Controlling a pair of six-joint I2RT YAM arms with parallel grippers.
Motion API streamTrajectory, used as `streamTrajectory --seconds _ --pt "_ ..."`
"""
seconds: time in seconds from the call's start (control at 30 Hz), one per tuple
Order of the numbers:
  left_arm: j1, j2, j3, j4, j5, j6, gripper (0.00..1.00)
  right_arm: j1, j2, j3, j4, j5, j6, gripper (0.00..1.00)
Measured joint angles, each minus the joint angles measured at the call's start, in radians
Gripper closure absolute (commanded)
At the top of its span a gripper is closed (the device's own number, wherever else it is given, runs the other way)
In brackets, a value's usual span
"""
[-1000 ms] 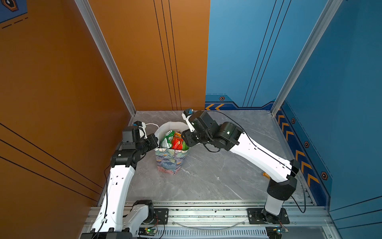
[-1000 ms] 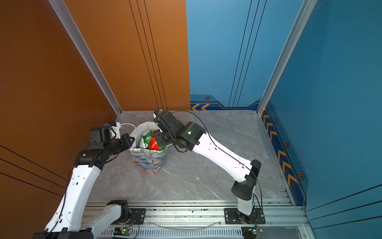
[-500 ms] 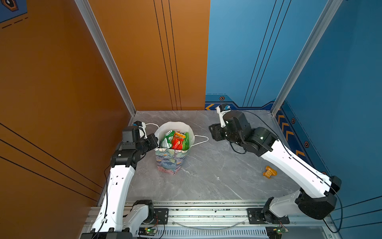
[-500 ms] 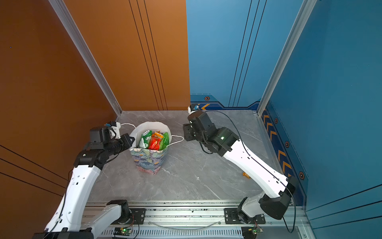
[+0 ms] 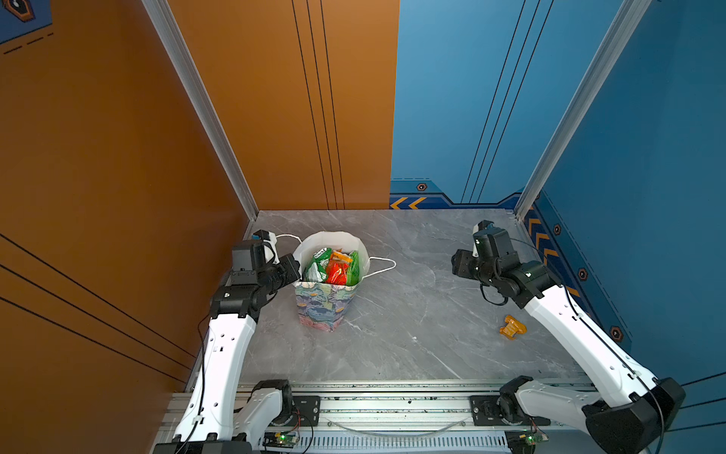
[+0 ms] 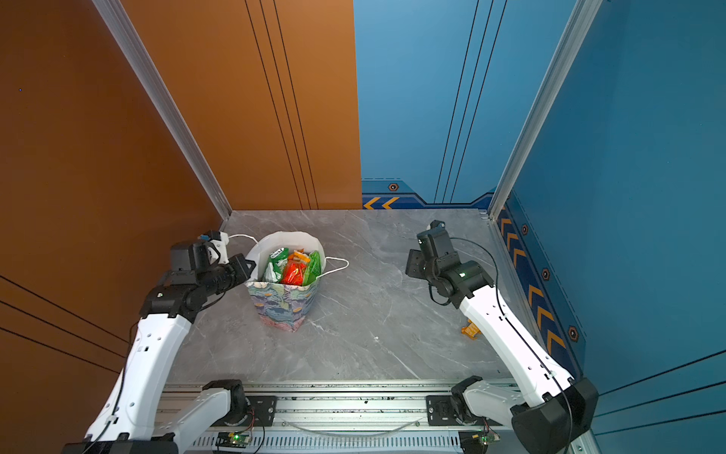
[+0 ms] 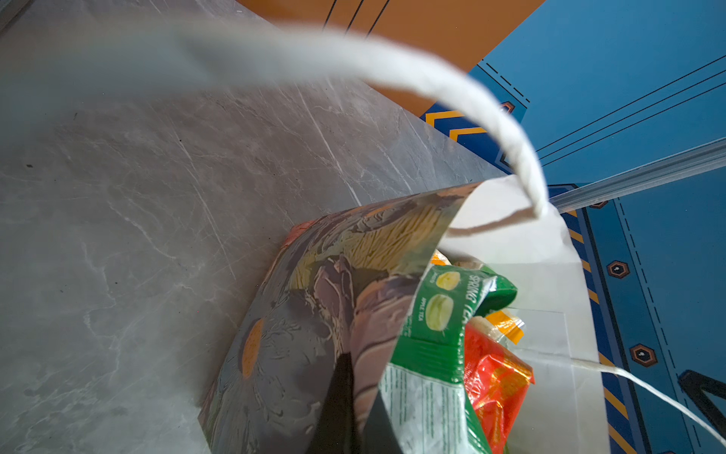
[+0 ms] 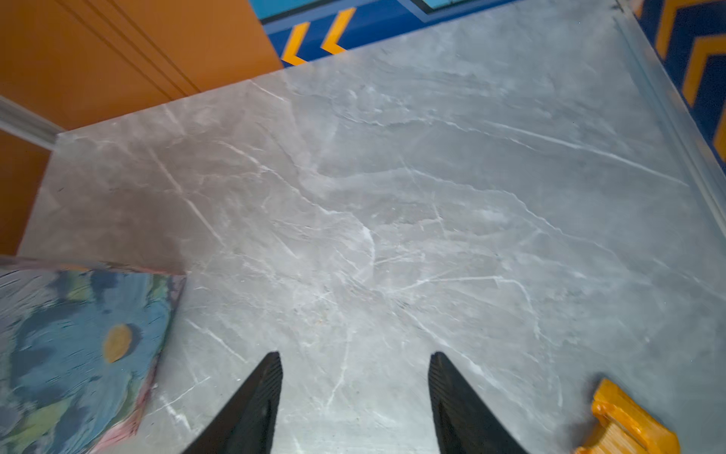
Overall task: Place the snacks into the paper bag
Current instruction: Rotate the snack at the middle-right of the table.
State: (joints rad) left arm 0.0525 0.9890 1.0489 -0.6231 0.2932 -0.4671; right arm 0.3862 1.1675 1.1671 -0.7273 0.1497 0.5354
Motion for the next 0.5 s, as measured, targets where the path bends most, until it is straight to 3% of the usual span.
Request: streamTrajectory --seconds 0.3,0.5 --pt "0.000 0.000 0.000 0.000 0.000 0.000 0.95 -0.232 -0.057 -0.203 -0.004 -0.052 0.096 0.33" --pt "0.001 0.000 0.000 0.000 0.000 0.000 0.95 -0.319 -0.044 -0.247 -0.005 -0.069 0.131 0.21"
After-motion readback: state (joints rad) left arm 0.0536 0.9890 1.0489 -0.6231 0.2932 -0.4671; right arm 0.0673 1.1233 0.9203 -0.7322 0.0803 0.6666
